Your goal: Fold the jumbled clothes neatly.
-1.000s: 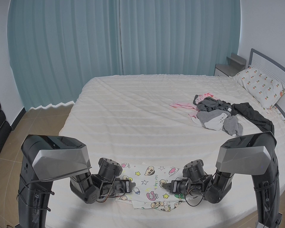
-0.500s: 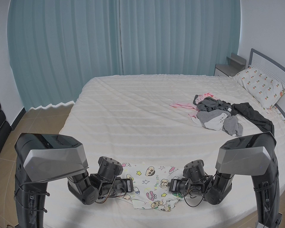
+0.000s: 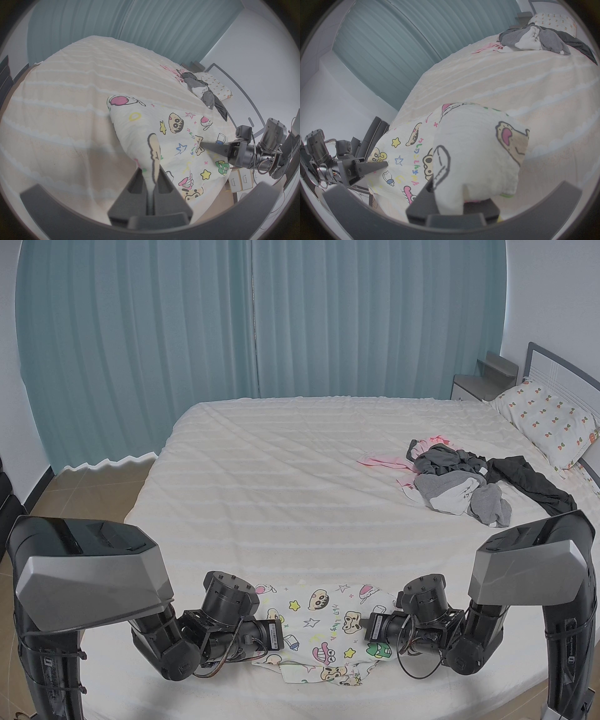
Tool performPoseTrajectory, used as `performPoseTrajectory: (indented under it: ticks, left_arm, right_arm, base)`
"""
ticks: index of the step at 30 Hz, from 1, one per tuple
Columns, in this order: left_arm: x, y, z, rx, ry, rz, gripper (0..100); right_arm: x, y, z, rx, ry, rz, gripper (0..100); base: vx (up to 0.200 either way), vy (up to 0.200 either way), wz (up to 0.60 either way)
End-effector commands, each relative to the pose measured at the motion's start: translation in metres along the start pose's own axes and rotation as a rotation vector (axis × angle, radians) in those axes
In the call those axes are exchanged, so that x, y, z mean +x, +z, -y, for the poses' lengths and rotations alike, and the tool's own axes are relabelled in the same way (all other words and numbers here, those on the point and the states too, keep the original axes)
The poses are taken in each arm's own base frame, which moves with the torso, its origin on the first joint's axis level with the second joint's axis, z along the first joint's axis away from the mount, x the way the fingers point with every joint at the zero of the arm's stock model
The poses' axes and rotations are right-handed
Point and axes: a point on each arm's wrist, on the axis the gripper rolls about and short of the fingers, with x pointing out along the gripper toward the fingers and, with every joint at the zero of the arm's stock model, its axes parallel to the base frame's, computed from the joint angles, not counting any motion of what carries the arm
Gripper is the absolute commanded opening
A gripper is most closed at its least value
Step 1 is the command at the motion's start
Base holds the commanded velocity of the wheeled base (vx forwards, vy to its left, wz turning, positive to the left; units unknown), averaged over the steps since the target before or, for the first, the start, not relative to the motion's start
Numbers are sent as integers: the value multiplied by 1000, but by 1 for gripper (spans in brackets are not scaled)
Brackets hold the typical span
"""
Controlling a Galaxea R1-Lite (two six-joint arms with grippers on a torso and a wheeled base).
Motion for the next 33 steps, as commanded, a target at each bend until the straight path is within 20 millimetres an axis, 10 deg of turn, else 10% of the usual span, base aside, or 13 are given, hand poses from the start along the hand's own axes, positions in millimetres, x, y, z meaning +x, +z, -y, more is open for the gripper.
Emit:
performPoseTrajectory:
  ticks: [1,16,33]
  left_arm:
    - [-4,1,5,9,-6,14,0]
    - [-19,8,20,-6,-26,77,0]
    - [-4,24,30,-111,-30,182,0]
  right_arm:
    - [-14,6,-12,-6,40,18,0]
    - [-23,13,-17,-3,61,45,0]
    - [-27,30,-22,70,84,108,0]
  base:
    - [0,0,0]
    - [-200,0,0]
    - [0,-24,0]
